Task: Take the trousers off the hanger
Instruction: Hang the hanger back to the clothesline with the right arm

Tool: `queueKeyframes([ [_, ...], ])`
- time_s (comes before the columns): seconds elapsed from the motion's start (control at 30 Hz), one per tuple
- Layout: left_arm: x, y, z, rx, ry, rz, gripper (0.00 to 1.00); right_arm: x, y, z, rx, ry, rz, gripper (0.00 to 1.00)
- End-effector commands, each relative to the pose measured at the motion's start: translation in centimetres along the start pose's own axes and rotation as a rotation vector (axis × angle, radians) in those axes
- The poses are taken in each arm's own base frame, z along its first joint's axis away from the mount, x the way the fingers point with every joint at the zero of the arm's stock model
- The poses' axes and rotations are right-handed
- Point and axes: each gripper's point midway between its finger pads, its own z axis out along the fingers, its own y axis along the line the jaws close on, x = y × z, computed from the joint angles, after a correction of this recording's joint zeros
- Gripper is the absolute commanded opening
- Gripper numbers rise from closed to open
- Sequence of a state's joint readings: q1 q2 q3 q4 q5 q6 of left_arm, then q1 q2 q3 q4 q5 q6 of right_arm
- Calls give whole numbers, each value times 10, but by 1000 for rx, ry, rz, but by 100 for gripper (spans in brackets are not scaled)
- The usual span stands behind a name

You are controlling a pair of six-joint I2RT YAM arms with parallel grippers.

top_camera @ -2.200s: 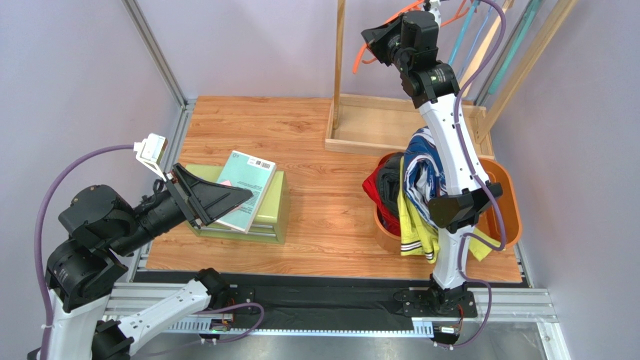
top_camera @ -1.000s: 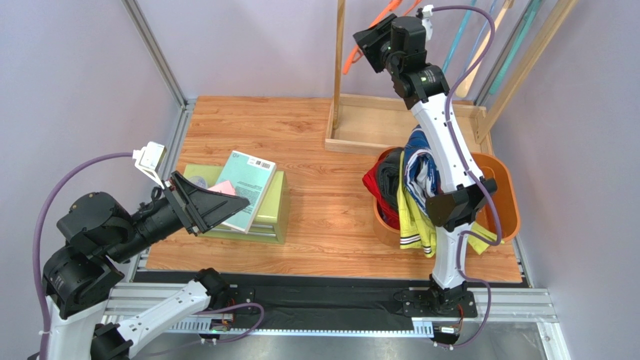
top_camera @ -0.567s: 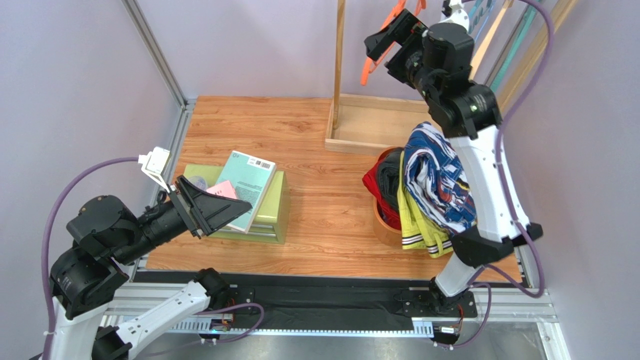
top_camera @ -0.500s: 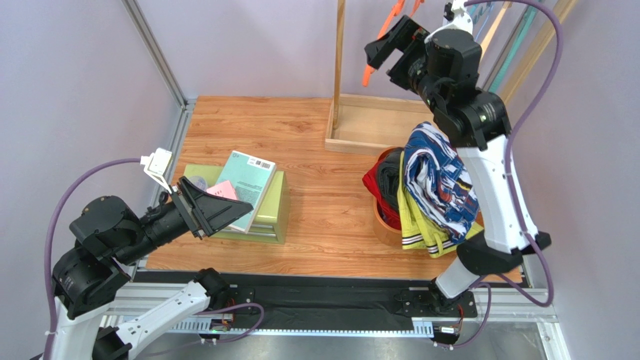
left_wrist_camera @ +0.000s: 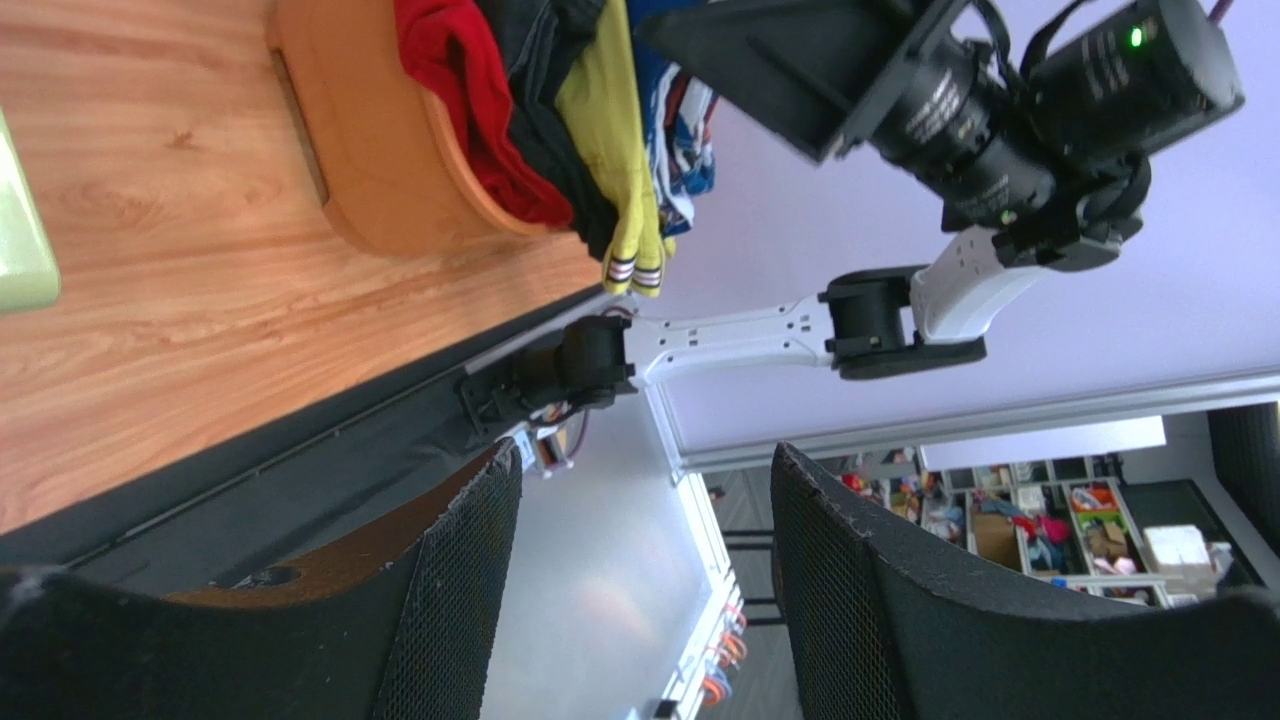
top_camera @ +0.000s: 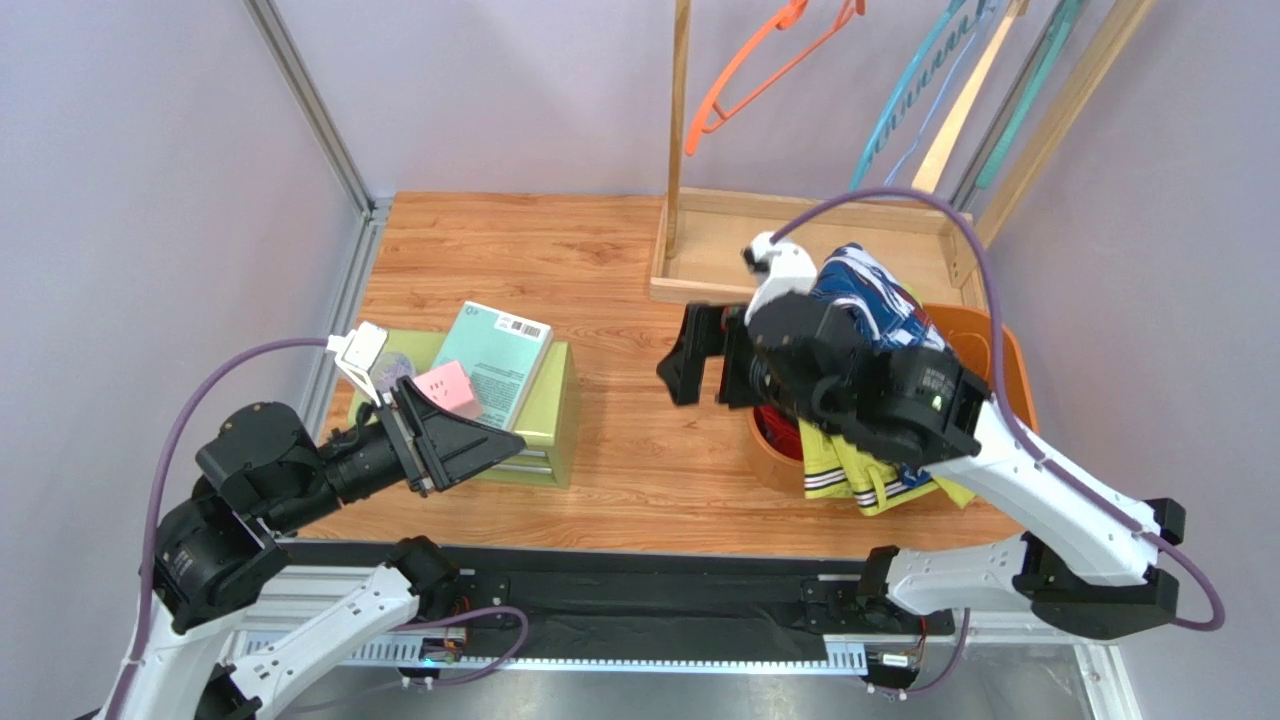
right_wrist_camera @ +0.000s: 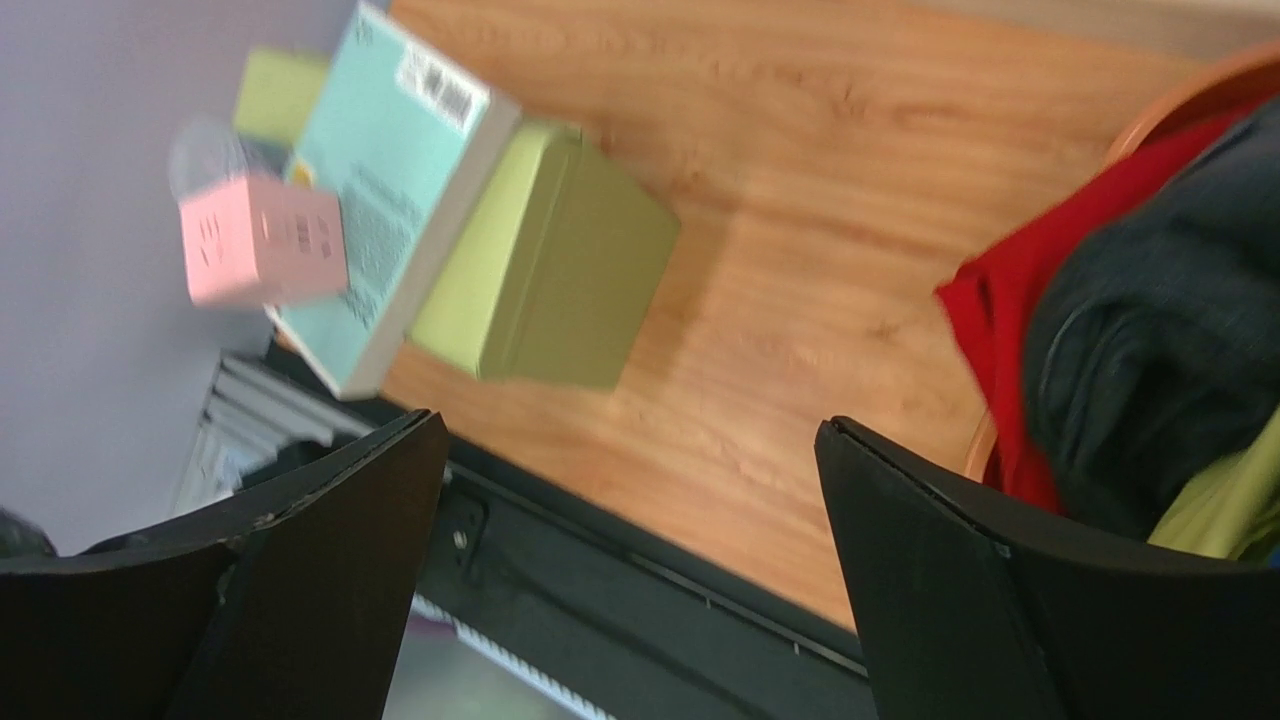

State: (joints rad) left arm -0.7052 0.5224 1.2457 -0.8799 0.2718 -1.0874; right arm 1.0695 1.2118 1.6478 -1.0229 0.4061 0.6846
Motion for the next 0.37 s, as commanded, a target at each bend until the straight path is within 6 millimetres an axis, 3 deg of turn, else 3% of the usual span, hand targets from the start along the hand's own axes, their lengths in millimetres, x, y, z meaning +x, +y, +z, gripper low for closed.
queueKeyframes([
  [0.0,8,1,-4,47,7,-14,68,33,12,-15,-28,-11,31,100],
  [0.07,11,1,-9,80,-6,-11,68,45,10,-16,-13,-18,12,100],
  [0.17,21,10,-12,99,8,-18,69,78,10,-11,-20,18,5,100],
  [0.23,30,19,-13,111,20,-13,69,106,13,-5,-68,58,14,100],
  [0.33,41,31,-17,123,25,-28,69,128,19,-5,-150,54,67,100],
])
